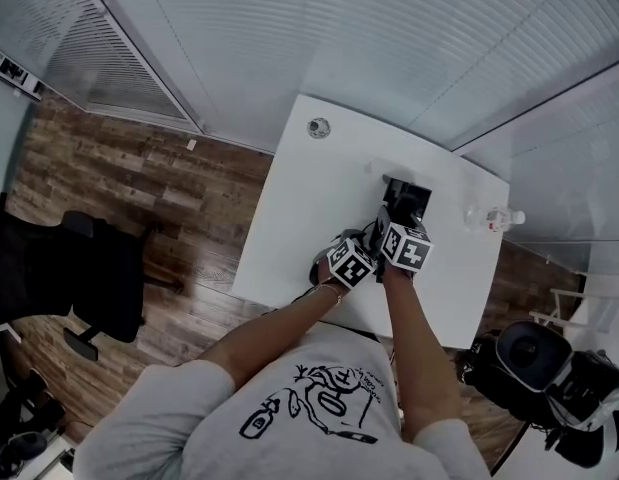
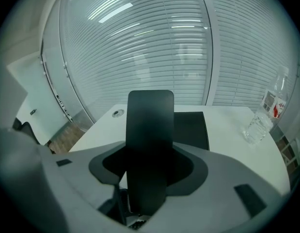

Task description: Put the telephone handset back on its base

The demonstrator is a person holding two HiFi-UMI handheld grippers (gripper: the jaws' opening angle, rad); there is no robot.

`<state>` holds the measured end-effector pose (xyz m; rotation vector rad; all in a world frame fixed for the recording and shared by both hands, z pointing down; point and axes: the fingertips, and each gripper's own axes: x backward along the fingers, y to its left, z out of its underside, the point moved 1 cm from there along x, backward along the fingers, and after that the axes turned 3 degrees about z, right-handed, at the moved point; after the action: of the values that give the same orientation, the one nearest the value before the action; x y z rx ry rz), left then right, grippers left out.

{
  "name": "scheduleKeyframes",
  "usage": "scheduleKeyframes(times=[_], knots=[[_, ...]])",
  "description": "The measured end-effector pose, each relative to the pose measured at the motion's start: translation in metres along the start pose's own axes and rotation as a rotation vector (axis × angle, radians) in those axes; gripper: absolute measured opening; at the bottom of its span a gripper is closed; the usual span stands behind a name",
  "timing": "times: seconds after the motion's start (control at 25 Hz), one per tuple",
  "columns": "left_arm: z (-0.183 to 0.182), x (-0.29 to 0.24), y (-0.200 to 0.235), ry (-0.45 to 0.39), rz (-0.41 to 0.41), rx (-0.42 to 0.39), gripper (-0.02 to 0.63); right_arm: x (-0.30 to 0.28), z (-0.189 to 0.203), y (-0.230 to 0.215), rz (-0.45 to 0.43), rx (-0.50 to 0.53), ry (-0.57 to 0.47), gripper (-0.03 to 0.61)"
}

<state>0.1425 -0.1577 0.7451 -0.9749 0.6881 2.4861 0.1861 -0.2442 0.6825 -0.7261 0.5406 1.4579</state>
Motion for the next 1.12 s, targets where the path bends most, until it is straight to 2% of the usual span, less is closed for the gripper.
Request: scheduleKeyframes(times=[0.2, 0.36, 0.84, 1.12], knots=[[-0.009, -0.004, 0.006, 0.016, -0.008, -0.012, 0.169, -0.009, -0.006, -0.007, -0.005, -0.028, 0.021, 0.199], [-0.008, -0.005, 0.006, 0.019, -0.009, -0.027, 0.155, -0.013, -0.004, -0.002, -0.022, 0.017, 0.043, 0.199], [-0.009, -0.007, 0.006, 0.024, -0.010, -0.058, 0.153, -0.017, -0.002, 0.003, -0.003, 0.095, 0.057, 0.212], [-0.010, -0.006, 0.003, 0.024, 0.001, -0.065, 0.144, -0.013, 0.003, 0.000, 0.015, 0.086, 0.061, 0.216]])
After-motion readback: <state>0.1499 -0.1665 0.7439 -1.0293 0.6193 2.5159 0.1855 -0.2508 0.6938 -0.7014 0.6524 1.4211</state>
